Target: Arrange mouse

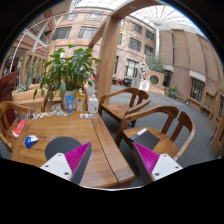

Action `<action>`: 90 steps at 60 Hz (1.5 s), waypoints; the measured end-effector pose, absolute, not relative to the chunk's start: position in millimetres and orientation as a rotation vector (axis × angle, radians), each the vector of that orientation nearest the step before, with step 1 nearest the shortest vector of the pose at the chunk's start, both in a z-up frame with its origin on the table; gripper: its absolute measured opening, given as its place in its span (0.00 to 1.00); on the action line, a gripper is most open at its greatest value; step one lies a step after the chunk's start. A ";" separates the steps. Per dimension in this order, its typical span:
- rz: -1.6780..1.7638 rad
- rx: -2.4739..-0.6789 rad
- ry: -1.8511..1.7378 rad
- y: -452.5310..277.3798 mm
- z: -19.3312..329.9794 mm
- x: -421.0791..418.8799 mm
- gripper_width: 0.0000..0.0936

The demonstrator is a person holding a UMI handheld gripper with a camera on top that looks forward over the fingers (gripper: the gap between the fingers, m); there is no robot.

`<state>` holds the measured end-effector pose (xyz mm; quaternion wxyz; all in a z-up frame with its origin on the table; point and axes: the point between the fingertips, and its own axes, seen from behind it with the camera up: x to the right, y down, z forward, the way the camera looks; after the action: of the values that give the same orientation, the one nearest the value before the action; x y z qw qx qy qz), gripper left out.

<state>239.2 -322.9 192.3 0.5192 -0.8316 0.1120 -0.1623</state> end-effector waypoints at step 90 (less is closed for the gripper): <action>0.059 -2.243 -0.141 -67.2 -14.2 -187.5 0.64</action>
<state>-187.5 -67.2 -14.2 0.4322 -0.8997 -0.0565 0.0235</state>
